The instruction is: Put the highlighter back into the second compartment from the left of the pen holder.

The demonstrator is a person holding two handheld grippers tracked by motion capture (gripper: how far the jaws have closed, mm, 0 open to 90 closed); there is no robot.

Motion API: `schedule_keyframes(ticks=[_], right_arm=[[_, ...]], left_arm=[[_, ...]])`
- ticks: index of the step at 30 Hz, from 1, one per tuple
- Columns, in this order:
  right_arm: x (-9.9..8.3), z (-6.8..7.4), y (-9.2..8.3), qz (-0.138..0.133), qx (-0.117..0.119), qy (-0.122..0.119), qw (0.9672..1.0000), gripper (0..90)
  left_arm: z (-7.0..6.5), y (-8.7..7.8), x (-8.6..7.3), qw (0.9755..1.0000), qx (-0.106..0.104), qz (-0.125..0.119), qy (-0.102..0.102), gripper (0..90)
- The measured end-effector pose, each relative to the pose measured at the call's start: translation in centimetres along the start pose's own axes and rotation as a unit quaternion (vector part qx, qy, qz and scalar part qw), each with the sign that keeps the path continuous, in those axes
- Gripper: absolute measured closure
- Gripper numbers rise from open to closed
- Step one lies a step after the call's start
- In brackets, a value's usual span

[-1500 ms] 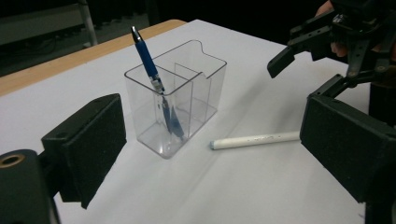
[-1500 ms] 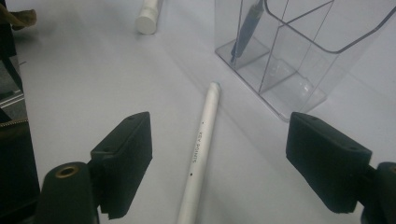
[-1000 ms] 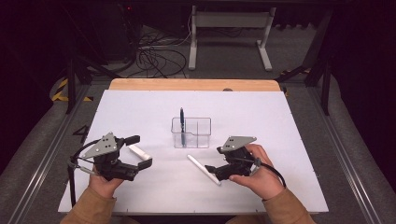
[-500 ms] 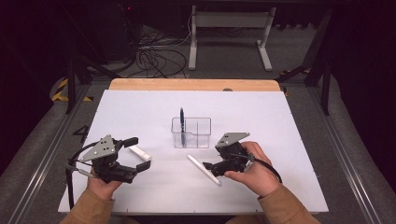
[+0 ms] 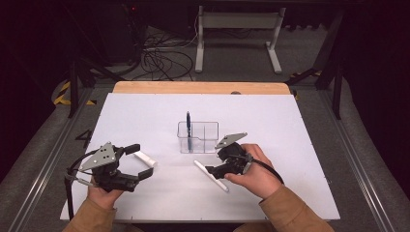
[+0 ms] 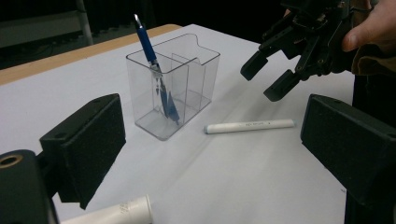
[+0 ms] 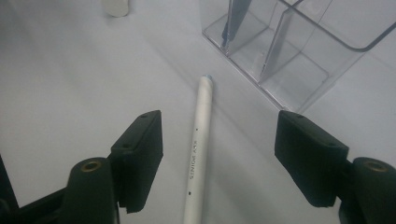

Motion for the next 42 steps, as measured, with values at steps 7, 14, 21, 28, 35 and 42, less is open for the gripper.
schedule_keyframes(ticks=[7, 14, 21, 28, 35, 42], right_arm=[[0.0, 0.3, 0.6, 0.020, -0.001, 0.004, 0.9998, 34.8], [0.0, 0.6, 1.4, 0.057, 0.003, 0.023, 0.9981, 41.0], [0.1, 0.8, 1.9, 0.091, 0.008, 0.023, 0.9956, 47.2], [0.0, 1.1, 2.5, 0.124, 0.010, 0.028, 0.9918, 51.9], [-0.2, 1.3, 3.3, 0.149, 0.005, 0.036, 0.9882, 55.8], [-0.5, 1.7, 4.0, 0.171, -0.004, 0.025, 0.9850, 61.5]], left_arm=[[-0.1, -0.3, 0.0, 1.0000, 0.003, -0.004, -0.004, 7.5], [-0.1, -0.3, -0.1, 1.0000, 0.002, -0.005, -0.006, 7.5], [-0.1, -0.4, -0.1, 1.0000, 0.003, -0.004, -0.004, 7.8], [-0.1, -0.5, -0.2, 1.0000, 0.006, -0.003, -0.006, 7.8], [-0.1, -0.3, -0.3, 1.0000, 0.001, -0.001, -0.007, 7.8], [-0.1, -0.4, -0.4, 1.0000, 0.002, 0.002, -0.007, 7.9]])
Point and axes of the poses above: each handheld gripper's, and its own axes: y roughly forward along the jaws, x roughly out of its top, z roughly to its left, the point moved 8 cm from there along y, roughly forward along the jaws, and after that the axes turned 10 degrees about -x, right-handed, at the moved point
